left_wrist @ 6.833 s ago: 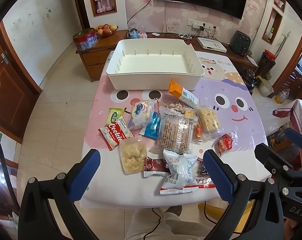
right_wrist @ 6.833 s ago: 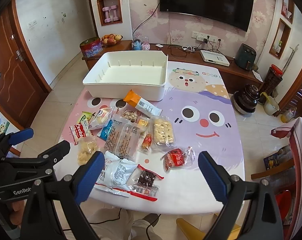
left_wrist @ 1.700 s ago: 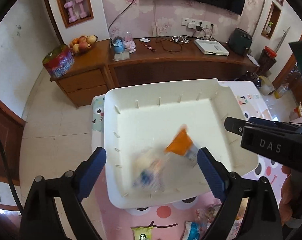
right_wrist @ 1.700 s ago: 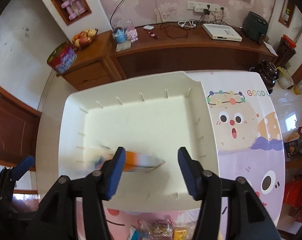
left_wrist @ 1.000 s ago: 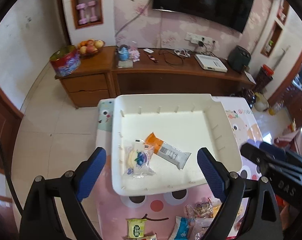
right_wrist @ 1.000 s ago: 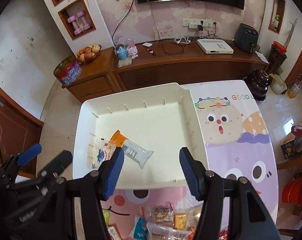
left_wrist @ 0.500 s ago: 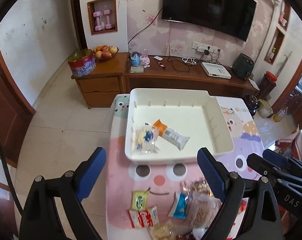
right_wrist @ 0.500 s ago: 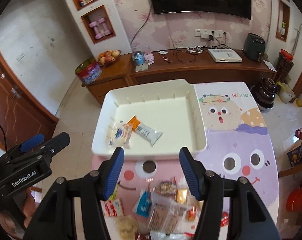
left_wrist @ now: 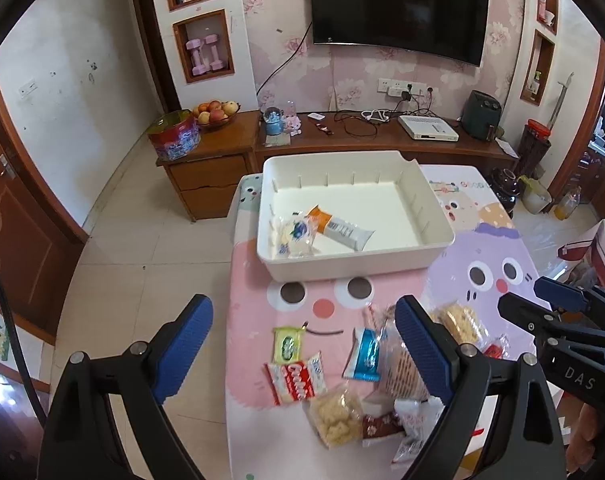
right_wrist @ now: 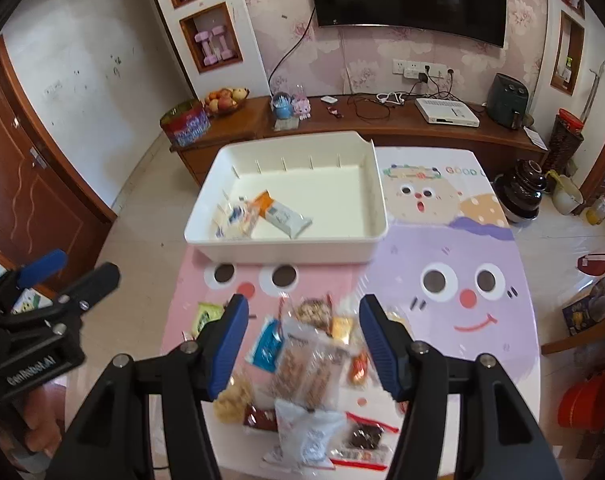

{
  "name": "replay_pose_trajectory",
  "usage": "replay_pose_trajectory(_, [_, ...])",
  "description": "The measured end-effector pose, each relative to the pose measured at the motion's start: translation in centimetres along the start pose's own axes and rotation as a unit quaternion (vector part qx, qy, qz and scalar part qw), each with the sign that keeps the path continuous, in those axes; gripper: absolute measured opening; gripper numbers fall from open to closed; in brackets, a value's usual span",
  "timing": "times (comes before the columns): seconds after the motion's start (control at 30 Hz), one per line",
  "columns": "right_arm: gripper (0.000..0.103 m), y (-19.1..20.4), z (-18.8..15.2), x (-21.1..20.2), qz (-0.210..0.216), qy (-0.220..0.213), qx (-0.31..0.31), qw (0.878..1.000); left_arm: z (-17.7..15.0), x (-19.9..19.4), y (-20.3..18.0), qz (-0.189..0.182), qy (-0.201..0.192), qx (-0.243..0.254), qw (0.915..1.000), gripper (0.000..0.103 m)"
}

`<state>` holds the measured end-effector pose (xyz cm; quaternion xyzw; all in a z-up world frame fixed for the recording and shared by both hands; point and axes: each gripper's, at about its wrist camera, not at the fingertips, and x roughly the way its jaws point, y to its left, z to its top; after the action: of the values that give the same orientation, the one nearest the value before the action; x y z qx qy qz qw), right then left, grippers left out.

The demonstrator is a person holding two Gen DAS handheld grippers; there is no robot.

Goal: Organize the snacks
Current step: 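Move both grippers back over the snacks on the table, then grasp the red Cookie pack with the left gripper while the right grasps the clear biscuit bag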

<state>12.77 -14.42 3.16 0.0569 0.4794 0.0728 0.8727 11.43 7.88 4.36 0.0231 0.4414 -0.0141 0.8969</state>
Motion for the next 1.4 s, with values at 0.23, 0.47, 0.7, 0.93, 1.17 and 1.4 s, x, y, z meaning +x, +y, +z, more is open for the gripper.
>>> replay_pose_trajectory(0.23, [0.058,0.3,-3.0,0.0,0.002,0.022,-0.013,1.0,-3.1,0.3,0.8,-0.003,0.021,-0.002,0.9998,0.092])
replay_pose_trajectory(0.47, [0.058,0.9,-5.4,1.0,0.001,0.034,-0.026,0.999,-6.7,3.3,1.3,-0.026,0.058,-0.02,0.9978,0.092])
replay_pose_trajectory(0.7, [0.058,0.2,-7.0,3.4,0.011,0.054,-0.019,0.998,-10.7,8.4,2.0,-0.044,0.091,-0.04,0.9941,0.092])
replay_pose_trajectory(0.93, [0.058,-0.7,-9.0,7.7,0.01,0.091,-0.018,0.996,-13.2,13.6,2.7,-0.048,0.145,-0.064,0.9863,0.092])
replay_pose_trajectory(1.17, [0.058,-1.3,-9.7,12.6,0.036,0.127,0.022,0.991,-13.7,17.4,3.9,-0.042,0.171,-0.097,0.9795,0.092])
replay_pose_trajectory(1.4, [0.078,-1.5,-9.8,15.5,0.025,0.133,0.057,0.989,-13.5,20.9,3.9,-0.03,0.197,-0.102,0.9747,0.092])
